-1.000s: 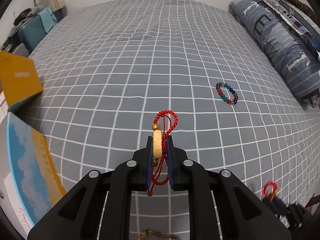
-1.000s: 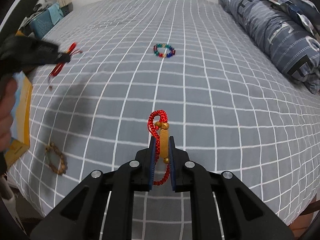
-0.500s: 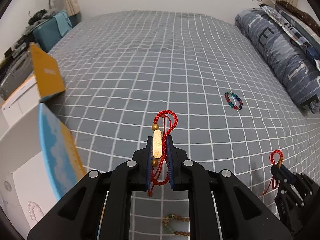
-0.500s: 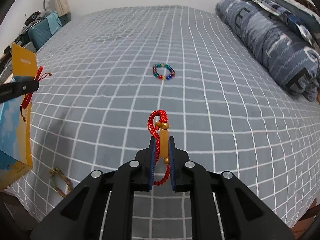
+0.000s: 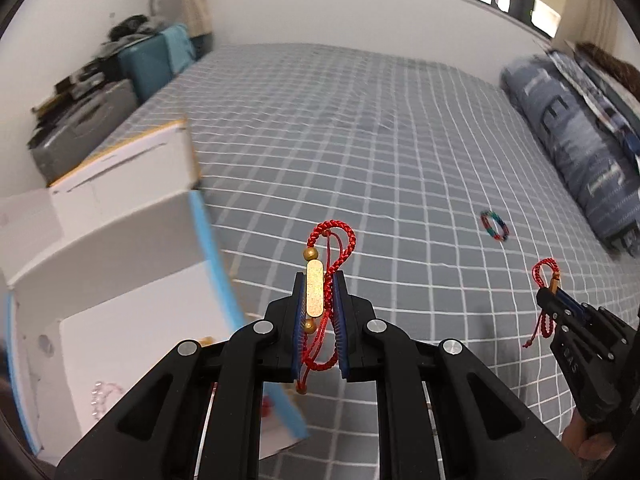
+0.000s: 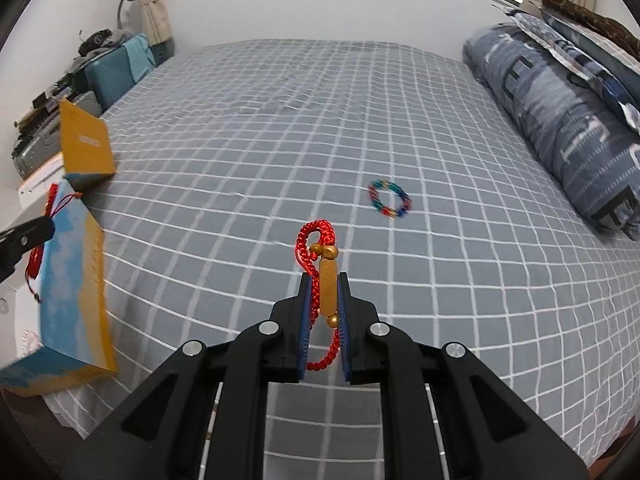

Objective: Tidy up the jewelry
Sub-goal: 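Carry both red string bracelets over the white box with both tools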

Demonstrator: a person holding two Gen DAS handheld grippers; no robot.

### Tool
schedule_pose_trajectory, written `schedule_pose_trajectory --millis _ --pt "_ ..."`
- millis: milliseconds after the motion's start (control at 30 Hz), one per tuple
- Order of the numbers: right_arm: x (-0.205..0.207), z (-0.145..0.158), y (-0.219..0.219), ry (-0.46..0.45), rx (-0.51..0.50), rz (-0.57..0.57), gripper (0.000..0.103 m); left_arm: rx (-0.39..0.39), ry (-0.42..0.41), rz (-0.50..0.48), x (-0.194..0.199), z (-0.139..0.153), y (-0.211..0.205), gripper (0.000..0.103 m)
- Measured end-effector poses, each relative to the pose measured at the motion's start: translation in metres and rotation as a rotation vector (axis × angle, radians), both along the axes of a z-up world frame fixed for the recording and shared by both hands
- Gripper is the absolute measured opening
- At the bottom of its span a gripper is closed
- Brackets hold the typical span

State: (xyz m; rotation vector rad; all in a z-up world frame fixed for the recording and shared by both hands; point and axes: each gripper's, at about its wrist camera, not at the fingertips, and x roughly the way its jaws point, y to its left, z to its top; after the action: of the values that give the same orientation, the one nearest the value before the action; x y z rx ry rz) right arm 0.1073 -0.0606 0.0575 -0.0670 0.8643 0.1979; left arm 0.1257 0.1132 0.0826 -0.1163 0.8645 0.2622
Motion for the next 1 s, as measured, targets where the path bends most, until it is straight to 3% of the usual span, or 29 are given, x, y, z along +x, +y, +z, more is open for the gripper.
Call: schedule_pose_trajectory --millis 233,633,1000 --pt "-0.008 0.023 0.050 -0.022 0.054 0.082 0.011 0.035 -0.040 0.132 -0.048 0.021 0.051 0.012" --pt "-0.046 0.049 0.159 -0.048 0.101 0.266 0.011 0.023 -0.031 0.277 -0.113 0.013 0.134 0.012" --pt "-0.089 0.032 0.271 -0.032 0.043 0.461 0.011 0.000 -0.034 0.398 -0.160 0.001 0.196 0.012"
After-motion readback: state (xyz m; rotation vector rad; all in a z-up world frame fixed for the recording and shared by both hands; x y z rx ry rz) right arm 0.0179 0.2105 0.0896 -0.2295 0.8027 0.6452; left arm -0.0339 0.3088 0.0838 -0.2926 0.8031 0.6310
